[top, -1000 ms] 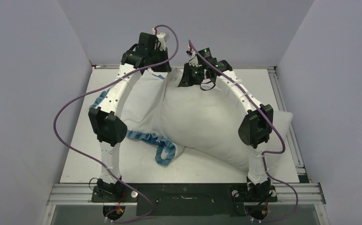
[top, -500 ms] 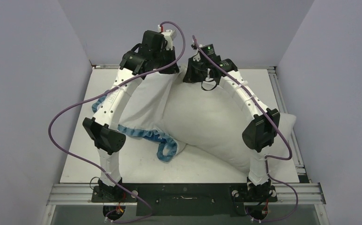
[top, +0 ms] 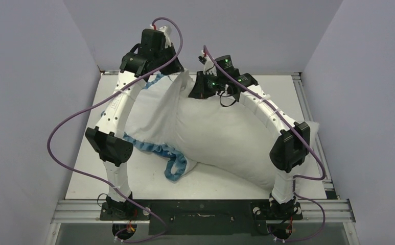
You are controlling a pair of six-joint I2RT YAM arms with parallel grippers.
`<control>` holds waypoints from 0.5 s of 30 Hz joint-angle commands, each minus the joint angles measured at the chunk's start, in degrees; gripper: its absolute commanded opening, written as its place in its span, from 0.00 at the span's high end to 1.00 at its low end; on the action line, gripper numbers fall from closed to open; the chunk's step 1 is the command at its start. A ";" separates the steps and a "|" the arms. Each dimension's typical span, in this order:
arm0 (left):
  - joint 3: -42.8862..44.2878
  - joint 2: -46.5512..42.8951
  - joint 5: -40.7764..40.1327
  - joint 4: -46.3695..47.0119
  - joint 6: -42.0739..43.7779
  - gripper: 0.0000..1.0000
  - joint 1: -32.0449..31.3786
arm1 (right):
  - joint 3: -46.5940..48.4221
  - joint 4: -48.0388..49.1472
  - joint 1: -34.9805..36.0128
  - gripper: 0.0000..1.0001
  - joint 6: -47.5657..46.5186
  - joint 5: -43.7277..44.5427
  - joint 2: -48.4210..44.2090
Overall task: Put the pillow into the pillowcase
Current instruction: Stuff the pillow into the pillowcase.
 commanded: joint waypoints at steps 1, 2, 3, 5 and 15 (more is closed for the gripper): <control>2.57 -0.85 2.75 12.85 -2.05 1.00 -0.36 | 2.35 1.66 4.59 0.95 -2.48 -13.66 -1.88; 2.78 -0.86 3.40 13.35 -1.72 1.00 -0.78 | 3.86 0.52 5.81 0.95 -3.50 -14.09 -0.67; 3.14 -0.79 4.08 13.28 -1.29 1.00 -1.10 | 5.37 -0.11 6.59 0.95 -4.07 -14.72 0.40; 3.94 -0.84 4.58 12.78 -0.24 1.00 -2.21 | 8.27 -0.98 7.72 0.95 -4.13 -18.25 3.01; -5.58 -7.70 -1.73 5.18 5.94 0.87 -2.27 | 1.91 -2.76 4.31 0.95 -0.35 -12.19 4.37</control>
